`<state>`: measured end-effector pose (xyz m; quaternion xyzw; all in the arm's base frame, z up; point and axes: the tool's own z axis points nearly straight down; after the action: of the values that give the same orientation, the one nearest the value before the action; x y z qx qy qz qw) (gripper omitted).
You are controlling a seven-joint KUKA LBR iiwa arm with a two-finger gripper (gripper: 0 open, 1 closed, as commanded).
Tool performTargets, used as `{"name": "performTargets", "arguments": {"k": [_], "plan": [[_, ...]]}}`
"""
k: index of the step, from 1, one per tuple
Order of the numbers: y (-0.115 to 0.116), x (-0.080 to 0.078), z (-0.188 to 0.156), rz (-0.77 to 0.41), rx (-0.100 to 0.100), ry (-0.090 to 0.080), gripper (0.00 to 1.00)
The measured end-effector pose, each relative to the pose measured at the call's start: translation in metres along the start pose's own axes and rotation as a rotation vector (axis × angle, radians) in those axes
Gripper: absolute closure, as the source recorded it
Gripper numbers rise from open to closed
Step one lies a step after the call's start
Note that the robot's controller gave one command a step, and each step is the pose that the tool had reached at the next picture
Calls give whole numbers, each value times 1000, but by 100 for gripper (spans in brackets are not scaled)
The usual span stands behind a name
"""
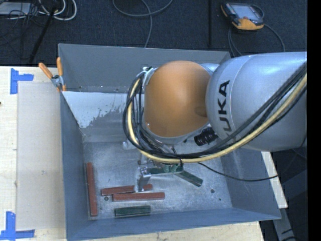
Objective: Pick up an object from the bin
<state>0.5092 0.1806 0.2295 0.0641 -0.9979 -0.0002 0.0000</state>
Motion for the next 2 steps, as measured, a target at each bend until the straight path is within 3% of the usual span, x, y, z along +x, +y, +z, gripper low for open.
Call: {"name": "performTargets", "arguments": {"k": [1, 2], "plan": [[0, 0, 0, 1, 0, 0, 0], [0, 2, 42, -80, 0, -4, 0]]}}
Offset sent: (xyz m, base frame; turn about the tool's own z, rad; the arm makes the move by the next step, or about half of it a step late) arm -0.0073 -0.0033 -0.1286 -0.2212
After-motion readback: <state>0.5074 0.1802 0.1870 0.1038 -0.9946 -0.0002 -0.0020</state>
